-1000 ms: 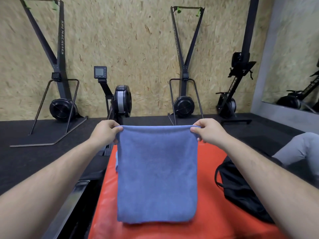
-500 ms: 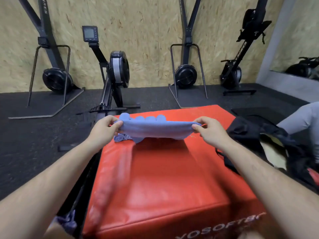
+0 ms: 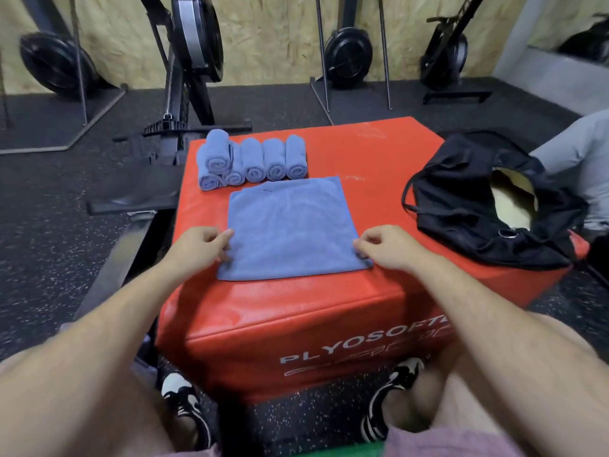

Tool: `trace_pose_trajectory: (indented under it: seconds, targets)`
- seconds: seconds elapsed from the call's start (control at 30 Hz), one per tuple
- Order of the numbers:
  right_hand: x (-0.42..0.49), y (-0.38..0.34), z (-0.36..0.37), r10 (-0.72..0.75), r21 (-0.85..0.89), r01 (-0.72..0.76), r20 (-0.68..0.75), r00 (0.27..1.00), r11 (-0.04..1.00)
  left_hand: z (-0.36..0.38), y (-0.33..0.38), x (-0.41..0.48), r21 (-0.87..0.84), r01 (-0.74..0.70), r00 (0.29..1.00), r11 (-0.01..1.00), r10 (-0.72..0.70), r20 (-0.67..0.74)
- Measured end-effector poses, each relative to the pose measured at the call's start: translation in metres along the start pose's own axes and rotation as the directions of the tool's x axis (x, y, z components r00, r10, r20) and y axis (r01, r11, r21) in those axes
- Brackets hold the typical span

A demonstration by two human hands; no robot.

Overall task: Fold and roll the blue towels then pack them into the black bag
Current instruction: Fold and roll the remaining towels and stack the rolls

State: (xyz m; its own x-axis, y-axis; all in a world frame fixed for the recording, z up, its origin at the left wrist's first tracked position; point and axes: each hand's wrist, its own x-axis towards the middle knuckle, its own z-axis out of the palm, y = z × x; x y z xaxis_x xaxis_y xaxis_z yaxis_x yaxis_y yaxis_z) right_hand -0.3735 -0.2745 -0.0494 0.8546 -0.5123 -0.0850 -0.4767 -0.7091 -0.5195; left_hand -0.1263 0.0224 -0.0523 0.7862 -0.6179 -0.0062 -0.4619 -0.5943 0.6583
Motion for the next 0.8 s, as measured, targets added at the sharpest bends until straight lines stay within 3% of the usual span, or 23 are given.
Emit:
trace_pose_trajectory:
  seconds: [0.13,0.23,0.37,0.57,0.8]
  targets:
    - [0.012,-0.014,0.012,-0.086,-0.173,0.066,-0.107,0.991,0.983,0.02,0.006,0.011,0.204,-0.187,0.977,0.961,0.204,-0.064]
    - [0.024,-0.032,0.027,-0.169,-0.301,0.121,-0.136,0.976,0.946,0.039,0.013,0.023,0.272,-0.291,0.952,0.917,0.305,-0.007]
    - [0.042,-0.053,0.047,-0.19,-0.36,0.143,-0.099,0.977,0.922,0.064,0.022,0.034,0.341,-0.289,0.957,0.895,0.28,0.074]
    - [0.048,-0.06,0.067,-0.047,-0.394,0.109,0.164,0.985,0.913,0.079,0.026,0.037,0.472,-0.206,0.956,0.857,0.075,0.282]
    - [0.001,-0.066,0.056,-0.081,-0.481,0.195,0.248,0.965,0.855,0.055,0.04,-0.005,0.514,-0.311,0.933,0.8,0.154,0.325]
